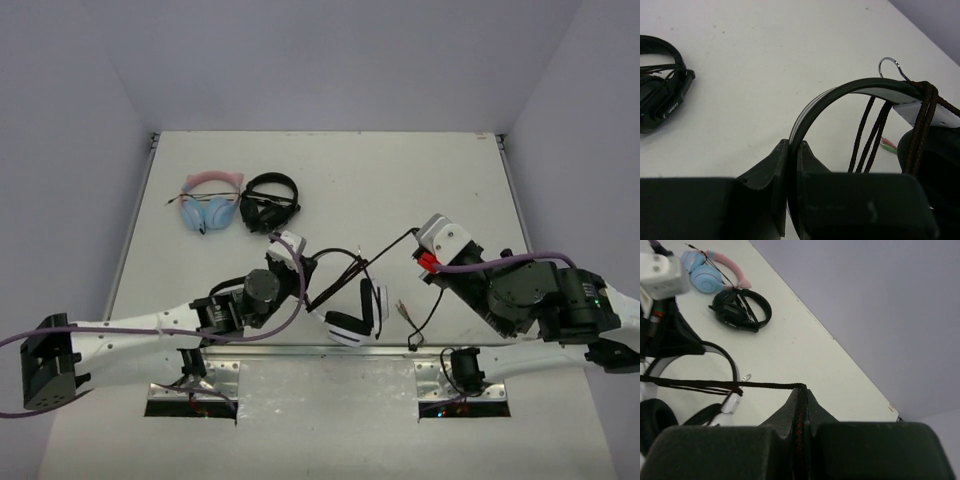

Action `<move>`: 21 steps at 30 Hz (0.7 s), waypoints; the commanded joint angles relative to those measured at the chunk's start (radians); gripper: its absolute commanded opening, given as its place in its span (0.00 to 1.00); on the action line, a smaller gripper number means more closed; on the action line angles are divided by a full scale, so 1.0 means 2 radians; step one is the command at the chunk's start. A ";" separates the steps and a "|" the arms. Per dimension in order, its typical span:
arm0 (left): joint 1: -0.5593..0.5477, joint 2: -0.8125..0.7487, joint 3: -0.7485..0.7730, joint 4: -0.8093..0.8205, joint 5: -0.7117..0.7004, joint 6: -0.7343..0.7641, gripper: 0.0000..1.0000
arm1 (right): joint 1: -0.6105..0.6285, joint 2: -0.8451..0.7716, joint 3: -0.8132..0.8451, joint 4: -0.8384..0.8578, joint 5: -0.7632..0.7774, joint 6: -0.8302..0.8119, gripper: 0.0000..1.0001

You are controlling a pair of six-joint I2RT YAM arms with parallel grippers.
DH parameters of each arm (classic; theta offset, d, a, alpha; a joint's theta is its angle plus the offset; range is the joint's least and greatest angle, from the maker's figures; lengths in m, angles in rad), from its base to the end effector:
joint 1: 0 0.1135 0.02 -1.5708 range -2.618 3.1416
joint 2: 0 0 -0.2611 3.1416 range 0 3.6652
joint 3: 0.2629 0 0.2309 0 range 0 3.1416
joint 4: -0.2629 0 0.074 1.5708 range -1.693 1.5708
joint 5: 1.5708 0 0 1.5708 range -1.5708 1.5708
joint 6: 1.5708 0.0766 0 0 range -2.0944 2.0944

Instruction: Wrap the headphones

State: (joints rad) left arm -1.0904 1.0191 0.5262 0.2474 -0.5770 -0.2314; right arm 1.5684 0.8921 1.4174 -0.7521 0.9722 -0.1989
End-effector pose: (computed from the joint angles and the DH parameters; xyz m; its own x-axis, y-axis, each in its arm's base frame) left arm 0.1489 -0.1953 0.2496 -0.2237 0.0133 -0.9746 0.4597 0.8832 -0.0934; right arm 0.0636 0.1329 0.4541 0.1104 -0.3797 -0.9185 -0.5506 0.7460 -0.3746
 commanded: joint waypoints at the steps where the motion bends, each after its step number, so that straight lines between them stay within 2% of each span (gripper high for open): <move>1: -0.022 -0.071 0.030 -0.049 0.039 -0.013 0.00 | 0.063 -0.036 -0.053 0.043 0.057 -0.012 0.01; 3: -0.028 -0.089 0.043 -0.091 0.057 -0.015 0.01 | 0.059 -0.040 -0.059 0.050 0.068 -0.007 0.01; 6: -0.032 -0.096 0.061 -0.171 0.100 -0.022 0.00 | 0.024 -0.023 -0.081 0.099 0.066 -0.054 0.01; 8: -0.032 -0.106 0.063 -0.209 0.097 -0.028 0.00 | -0.140 0.031 -0.045 0.034 -0.009 -0.040 0.01; 9: -0.032 -0.112 0.061 -0.213 0.088 -0.029 0.01 | -0.216 0.070 -0.012 -0.077 -0.080 0.038 0.01; 10: -0.032 -0.119 0.059 -0.222 0.074 -0.030 0.00 | -0.280 0.104 0.010 -0.079 -0.174 0.064 0.01; 11: -0.032 -0.131 0.057 -0.223 0.065 -0.031 0.00 | -0.341 0.089 -0.018 -0.038 -0.207 0.054 0.01; 12: -0.032 -0.135 0.059 -0.225 0.055 -0.032 0.00 | -0.358 0.068 -0.047 0.064 -0.233 0.051 0.01; 13: -0.032 -0.138 0.064 -0.236 0.038 -0.032 0.00 | -0.399 0.063 -0.063 0.082 -0.262 0.055 0.01; 16: -0.032 -0.135 0.097 -0.258 0.009 -0.026 0.00 | -0.492 0.116 -0.027 0.052 -0.314 0.081 0.01; 21: -0.032 -0.109 0.135 -0.271 -0.013 -0.008 0.00 | -0.586 0.138 -0.025 0.076 -0.373 0.093 0.01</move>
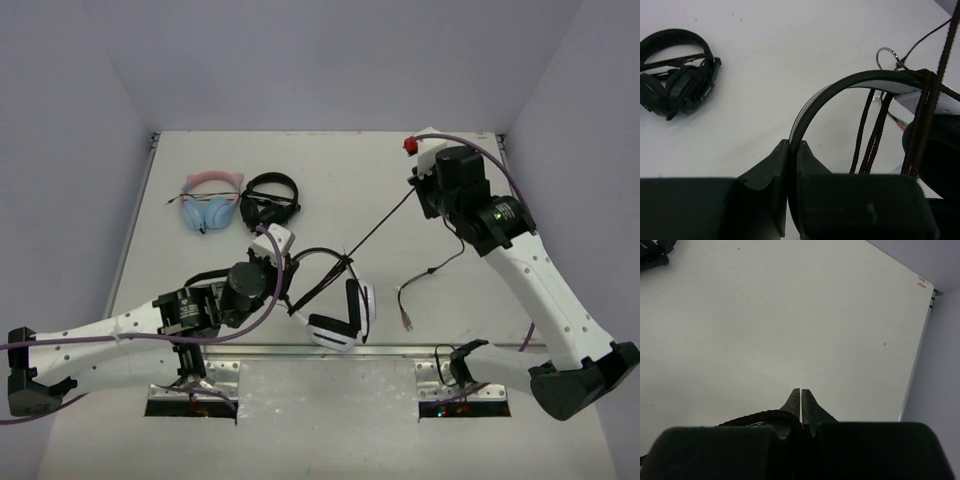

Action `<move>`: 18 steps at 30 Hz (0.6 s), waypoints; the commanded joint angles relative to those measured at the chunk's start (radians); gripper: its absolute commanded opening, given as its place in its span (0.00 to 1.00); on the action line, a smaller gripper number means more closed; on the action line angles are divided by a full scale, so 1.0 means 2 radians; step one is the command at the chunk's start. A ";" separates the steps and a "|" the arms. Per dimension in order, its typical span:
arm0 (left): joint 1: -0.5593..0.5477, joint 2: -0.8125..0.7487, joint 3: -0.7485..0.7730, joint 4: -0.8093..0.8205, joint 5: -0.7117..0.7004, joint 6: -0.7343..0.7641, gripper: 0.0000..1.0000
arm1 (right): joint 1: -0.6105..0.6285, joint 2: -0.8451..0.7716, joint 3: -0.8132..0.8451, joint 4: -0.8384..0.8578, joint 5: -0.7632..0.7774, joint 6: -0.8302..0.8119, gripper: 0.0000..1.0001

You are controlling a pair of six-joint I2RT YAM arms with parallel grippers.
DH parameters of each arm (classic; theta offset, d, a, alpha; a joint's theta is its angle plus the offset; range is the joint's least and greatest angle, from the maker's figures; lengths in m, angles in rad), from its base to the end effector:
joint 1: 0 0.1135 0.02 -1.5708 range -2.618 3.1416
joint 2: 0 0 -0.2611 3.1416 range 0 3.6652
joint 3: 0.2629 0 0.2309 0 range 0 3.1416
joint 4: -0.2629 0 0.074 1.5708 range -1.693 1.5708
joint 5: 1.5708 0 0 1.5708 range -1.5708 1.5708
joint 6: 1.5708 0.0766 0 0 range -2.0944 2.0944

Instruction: Wrap the headphones

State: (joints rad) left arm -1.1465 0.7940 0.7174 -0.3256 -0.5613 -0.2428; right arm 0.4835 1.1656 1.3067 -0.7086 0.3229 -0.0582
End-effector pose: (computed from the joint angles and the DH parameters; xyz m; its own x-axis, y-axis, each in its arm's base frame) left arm 0.1161 -0.1579 0.2881 -0.2934 0.1552 -0.9433 0.5144 0.8573 -0.0190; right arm 0.2353 0.0961 0.3654 -0.4632 -0.3055 -0.8319 -0.2313 0.9478 -0.2193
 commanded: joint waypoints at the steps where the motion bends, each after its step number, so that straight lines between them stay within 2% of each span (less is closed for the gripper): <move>1: -0.004 0.007 0.050 0.009 -0.026 0.001 0.00 | -0.078 0.005 0.033 0.056 -0.062 0.024 0.01; 3: -0.004 0.016 0.060 0.012 -0.019 0.012 0.00 | -0.101 0.014 0.029 0.067 -0.092 0.026 0.01; 7: -0.003 0.019 0.101 0.022 -0.021 0.016 0.00 | -0.104 0.021 -0.010 0.111 -0.128 0.026 0.01; 10: -0.002 0.025 0.144 0.029 -0.024 0.008 0.00 | -0.104 0.013 -0.063 0.155 -0.206 0.026 0.01; 11: -0.003 0.024 0.150 0.054 -0.024 0.008 0.00 | -0.104 0.000 -0.101 0.175 -0.264 0.034 0.01; 13: -0.003 0.012 0.152 0.096 -0.021 0.003 0.00 | -0.104 -0.014 -0.146 0.243 -0.324 0.057 0.01; 14: -0.002 0.007 0.149 0.144 -0.006 0.004 0.00 | -0.104 -0.022 -0.188 0.269 -0.384 0.067 0.01; 18: -0.003 0.010 0.175 0.219 0.005 -0.011 0.00 | -0.104 -0.041 -0.266 0.395 -0.491 0.145 0.01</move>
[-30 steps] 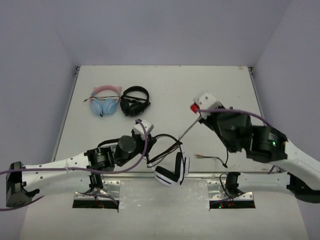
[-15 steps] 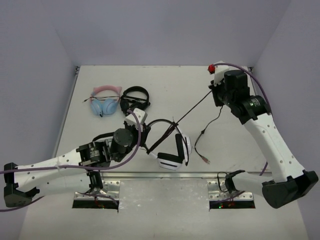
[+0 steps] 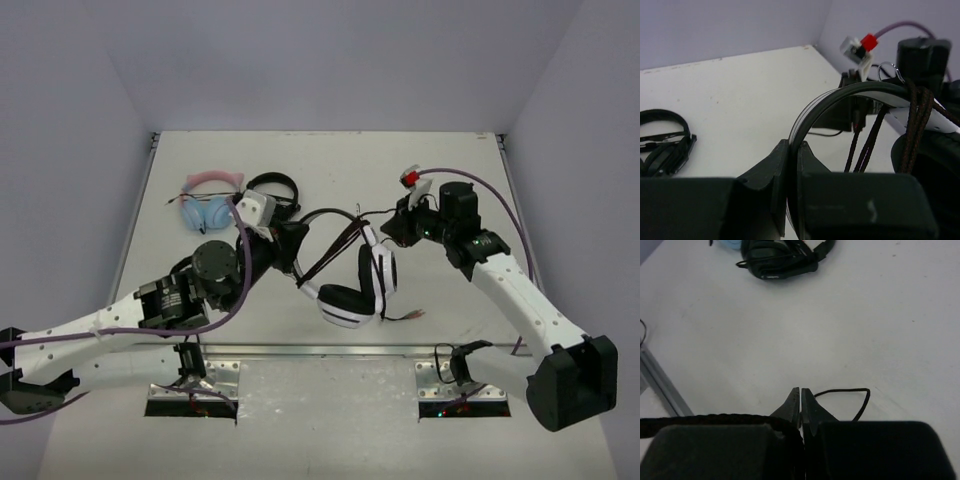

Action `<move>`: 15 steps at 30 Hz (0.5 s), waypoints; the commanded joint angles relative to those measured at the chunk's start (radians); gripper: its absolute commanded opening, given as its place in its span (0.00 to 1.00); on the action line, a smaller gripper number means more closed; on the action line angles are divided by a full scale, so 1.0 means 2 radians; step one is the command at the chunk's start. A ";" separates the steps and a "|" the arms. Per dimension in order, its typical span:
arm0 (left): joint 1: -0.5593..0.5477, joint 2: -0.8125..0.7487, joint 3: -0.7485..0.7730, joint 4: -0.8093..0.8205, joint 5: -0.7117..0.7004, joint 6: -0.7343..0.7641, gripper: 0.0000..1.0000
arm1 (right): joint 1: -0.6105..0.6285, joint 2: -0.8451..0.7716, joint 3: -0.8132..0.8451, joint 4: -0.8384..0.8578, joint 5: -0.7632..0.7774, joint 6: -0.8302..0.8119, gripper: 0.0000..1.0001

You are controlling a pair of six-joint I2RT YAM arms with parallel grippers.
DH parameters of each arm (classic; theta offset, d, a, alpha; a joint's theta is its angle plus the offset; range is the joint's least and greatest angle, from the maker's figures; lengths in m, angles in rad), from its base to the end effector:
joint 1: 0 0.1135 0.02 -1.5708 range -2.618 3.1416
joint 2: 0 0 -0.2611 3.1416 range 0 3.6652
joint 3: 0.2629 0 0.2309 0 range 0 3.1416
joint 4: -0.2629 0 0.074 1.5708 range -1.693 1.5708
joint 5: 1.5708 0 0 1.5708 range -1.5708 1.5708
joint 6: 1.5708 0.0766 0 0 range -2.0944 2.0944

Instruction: Wrap the headphones

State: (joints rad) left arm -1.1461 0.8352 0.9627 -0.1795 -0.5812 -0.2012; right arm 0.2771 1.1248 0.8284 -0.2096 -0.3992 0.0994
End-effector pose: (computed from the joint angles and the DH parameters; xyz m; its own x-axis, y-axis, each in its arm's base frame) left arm 0.1191 -0.1614 0.3878 -0.1280 -0.1223 -0.9842 0.5206 0.8364 -0.1716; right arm 0.2464 0.1010 0.2713 -0.5214 -0.0532 -0.8517 -0.5299 0.8025 0.2743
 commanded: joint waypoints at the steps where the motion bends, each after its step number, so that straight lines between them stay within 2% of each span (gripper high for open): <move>1: -0.003 -0.007 0.059 0.170 0.024 -0.040 0.00 | -0.001 -0.022 -0.040 0.208 -0.146 0.085 0.03; 3: -0.004 -0.003 0.062 0.215 0.031 -0.047 0.00 | 0.002 -0.019 -0.083 0.282 -0.192 0.153 0.08; 4: -0.004 -0.002 0.063 0.255 0.033 -0.053 0.01 | 0.005 -0.016 -0.112 0.362 -0.200 0.177 0.10; 6: -0.003 0.014 0.075 0.294 0.015 -0.053 0.00 | 0.031 0.000 -0.149 0.479 -0.207 0.235 0.14; 7: -0.003 0.033 0.097 0.299 0.005 -0.051 0.01 | 0.056 0.008 -0.156 0.508 -0.207 0.259 0.16; 8: -0.004 0.046 0.112 0.298 -0.008 -0.048 0.00 | 0.069 0.028 -0.162 0.554 -0.207 0.267 0.16; 11: -0.004 0.107 0.203 0.265 -0.063 -0.039 0.00 | 0.123 0.053 -0.188 0.609 -0.188 0.276 0.16; 13: -0.004 0.134 0.266 0.239 -0.113 -0.032 0.00 | 0.150 0.080 -0.200 0.646 -0.171 0.276 0.16; 15: -0.004 0.167 0.297 0.229 -0.171 -0.015 0.00 | 0.164 0.103 -0.207 0.691 -0.164 0.288 0.16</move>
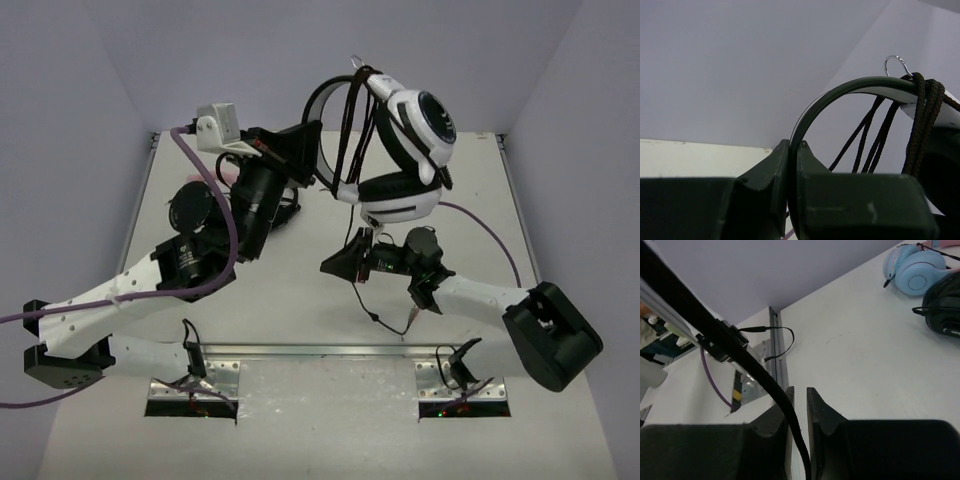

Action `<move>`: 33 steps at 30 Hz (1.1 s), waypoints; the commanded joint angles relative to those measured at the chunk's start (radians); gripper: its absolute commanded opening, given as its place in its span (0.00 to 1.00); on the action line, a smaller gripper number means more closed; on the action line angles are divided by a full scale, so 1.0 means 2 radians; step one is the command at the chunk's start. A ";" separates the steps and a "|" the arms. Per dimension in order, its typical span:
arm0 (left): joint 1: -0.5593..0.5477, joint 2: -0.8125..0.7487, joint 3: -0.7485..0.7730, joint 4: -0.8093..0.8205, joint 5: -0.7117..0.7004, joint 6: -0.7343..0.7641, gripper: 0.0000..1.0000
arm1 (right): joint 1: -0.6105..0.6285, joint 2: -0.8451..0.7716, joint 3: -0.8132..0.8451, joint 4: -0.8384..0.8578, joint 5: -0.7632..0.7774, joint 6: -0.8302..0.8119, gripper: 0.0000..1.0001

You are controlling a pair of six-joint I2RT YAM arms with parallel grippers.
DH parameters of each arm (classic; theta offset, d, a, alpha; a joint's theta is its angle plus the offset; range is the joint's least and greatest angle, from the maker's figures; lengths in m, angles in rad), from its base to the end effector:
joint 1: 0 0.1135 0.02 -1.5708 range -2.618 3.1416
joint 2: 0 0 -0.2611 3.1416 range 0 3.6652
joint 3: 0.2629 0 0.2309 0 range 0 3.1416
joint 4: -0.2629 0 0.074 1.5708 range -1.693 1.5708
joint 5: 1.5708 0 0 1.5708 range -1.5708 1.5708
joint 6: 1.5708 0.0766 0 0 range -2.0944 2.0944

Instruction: Wrap the headphones

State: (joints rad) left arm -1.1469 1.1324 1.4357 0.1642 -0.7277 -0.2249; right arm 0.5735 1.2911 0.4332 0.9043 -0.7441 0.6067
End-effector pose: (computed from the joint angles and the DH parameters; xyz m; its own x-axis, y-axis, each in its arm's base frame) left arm 0.1374 -0.1806 0.5329 0.0834 -0.5896 -0.8034 0.4667 0.7354 -0.4913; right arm 0.1981 0.1897 0.2411 -0.5196 0.1637 -0.8386 -0.8170 0.1918 0.5437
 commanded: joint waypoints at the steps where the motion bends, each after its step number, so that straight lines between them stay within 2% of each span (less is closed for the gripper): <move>1: -0.003 0.028 0.091 0.048 -0.119 -0.003 0.00 | 0.026 0.043 -0.015 0.149 0.010 0.039 0.16; 5: -0.003 0.083 0.170 -0.014 -0.223 0.028 0.00 | 0.051 0.088 -0.034 0.226 0.014 0.064 0.13; 7: -0.004 0.102 0.185 0.016 -0.247 0.070 0.00 | 0.073 0.102 -0.053 0.234 0.028 0.056 0.12; 8: -0.003 0.110 0.190 0.048 -0.273 0.133 0.00 | 0.079 0.105 -0.061 0.238 0.033 0.053 0.10; 9: -0.003 0.120 0.205 0.066 -0.285 0.166 0.01 | 0.094 0.107 -0.084 0.242 0.041 0.049 0.09; 11: 0.015 0.153 0.227 0.071 -0.295 0.205 0.01 | 0.109 0.098 -0.111 0.242 0.074 0.033 0.08; 13: 0.043 0.178 0.267 0.006 -0.288 0.179 0.00 | 0.138 0.083 -0.154 0.235 0.103 0.014 0.02; 15: 0.064 0.191 0.296 -0.065 -0.284 0.133 0.00 | 0.178 0.048 -0.180 0.198 0.156 0.003 0.01; 16: 0.082 0.201 0.302 -0.080 -0.283 0.119 0.01 | 0.196 0.033 -0.183 0.175 0.171 -0.019 0.01; 17: 0.087 0.205 0.302 -0.081 -0.285 0.117 0.00 | 0.215 -0.006 -0.178 0.111 0.213 -0.032 0.01; 18: 0.092 0.212 0.303 -0.081 -0.287 0.117 0.00 | 0.259 -0.029 -0.169 0.068 0.238 -0.046 0.01; 19: 0.102 0.216 0.304 -0.081 -0.287 0.117 0.01 | 0.282 -0.049 -0.157 -0.021 0.257 -0.080 0.01; 20: 0.106 0.221 0.304 -0.081 -0.293 0.117 0.01 | 0.304 -0.087 -0.142 -0.066 0.276 -0.095 0.01; 21: 0.109 0.231 0.301 -0.077 -0.297 0.121 0.00 | 0.350 -0.105 -0.109 -0.109 0.319 -0.112 0.01; 22: 0.119 0.237 0.299 -0.072 -0.303 0.128 0.00 | 0.372 -0.122 -0.091 -0.183 0.339 -0.141 0.01; 25: 0.142 0.251 0.285 -0.082 -0.314 0.121 0.00 | 0.439 -0.170 -0.020 -0.275 0.383 -0.177 0.01; 26: 0.148 0.251 0.278 -0.122 -0.309 0.084 0.00 | 0.453 -0.176 0.000 -0.337 0.391 -0.185 0.01; 28: 0.160 0.245 0.243 -0.138 -0.307 0.059 0.00 | 0.495 -0.185 0.064 -0.420 0.421 -0.210 0.01; 30: 0.168 0.237 0.213 -0.210 -0.284 -0.029 0.00 | 0.521 -0.181 0.132 -0.473 0.426 -0.229 0.01; 32: 0.172 0.230 0.187 -0.248 -0.269 -0.096 0.00 | 0.535 -0.170 0.176 -0.538 0.454 -0.245 0.01; 33: 0.172 0.216 0.146 -0.248 -0.265 -0.107 0.00 | 0.545 -0.169 0.215 -0.559 0.475 -0.257 0.01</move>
State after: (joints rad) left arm -0.8227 1.6459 1.8072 -0.2970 -1.2961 -0.1802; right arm 1.5669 0.9455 0.7250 0.0692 0.0910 0.2073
